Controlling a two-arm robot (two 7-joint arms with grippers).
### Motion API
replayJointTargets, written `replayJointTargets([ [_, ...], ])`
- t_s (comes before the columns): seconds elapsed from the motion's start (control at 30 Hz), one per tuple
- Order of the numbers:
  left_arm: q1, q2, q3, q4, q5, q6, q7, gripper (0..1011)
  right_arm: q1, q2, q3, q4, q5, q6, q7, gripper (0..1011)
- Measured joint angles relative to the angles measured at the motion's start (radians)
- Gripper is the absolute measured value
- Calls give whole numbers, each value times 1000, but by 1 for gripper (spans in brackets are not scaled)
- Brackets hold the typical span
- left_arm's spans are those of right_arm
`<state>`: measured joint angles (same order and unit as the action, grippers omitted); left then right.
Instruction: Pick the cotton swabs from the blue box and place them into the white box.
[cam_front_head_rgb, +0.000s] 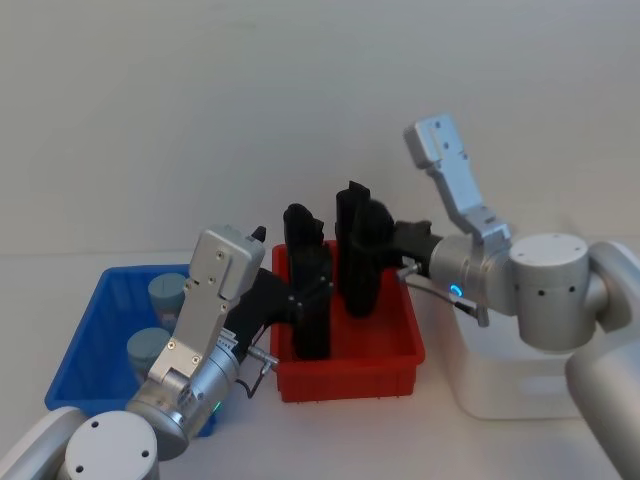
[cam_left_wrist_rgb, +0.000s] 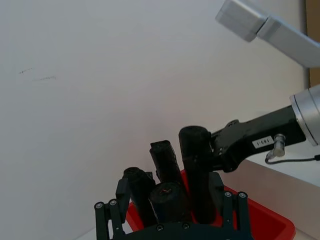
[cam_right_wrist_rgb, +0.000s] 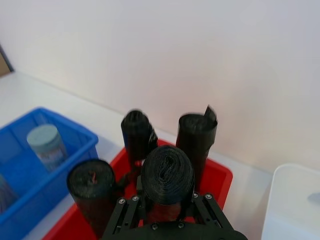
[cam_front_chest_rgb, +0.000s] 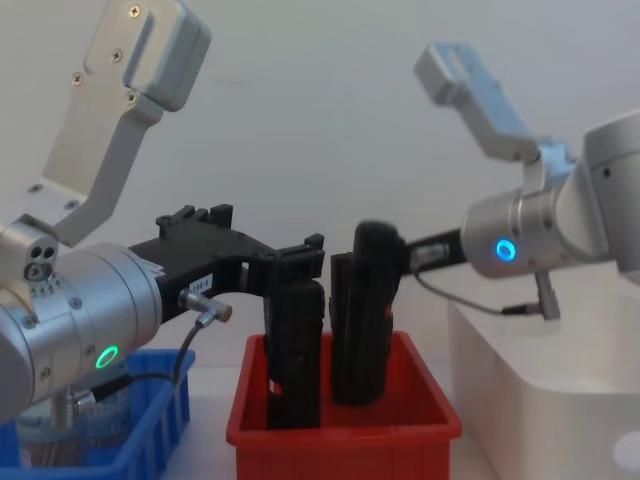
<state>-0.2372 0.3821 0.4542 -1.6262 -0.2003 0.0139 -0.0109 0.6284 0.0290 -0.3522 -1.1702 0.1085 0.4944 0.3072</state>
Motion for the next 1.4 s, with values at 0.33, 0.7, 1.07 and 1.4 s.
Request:
replayJointTargets([
  [0.33, 0, 0, 0, 0, 0, 0, 0, 1004, -25, 27, 36, -113, 61, -46, -34, 386],
  [0.7, 0, 0, 0, 0, 0, 0, 0, 1004, -81, 82, 92, -252, 100, -81, -124, 386],
  [1.07, 0, 0, 0, 0, 0, 0, 0, 1004, -150, 135, 136, -318, 107, -81, -223, 386],
  [1.4, 0, 0, 0, 0, 0, 0, 0, 1004, -214, 182, 179, -322, 114, -53, -318, 586],
])
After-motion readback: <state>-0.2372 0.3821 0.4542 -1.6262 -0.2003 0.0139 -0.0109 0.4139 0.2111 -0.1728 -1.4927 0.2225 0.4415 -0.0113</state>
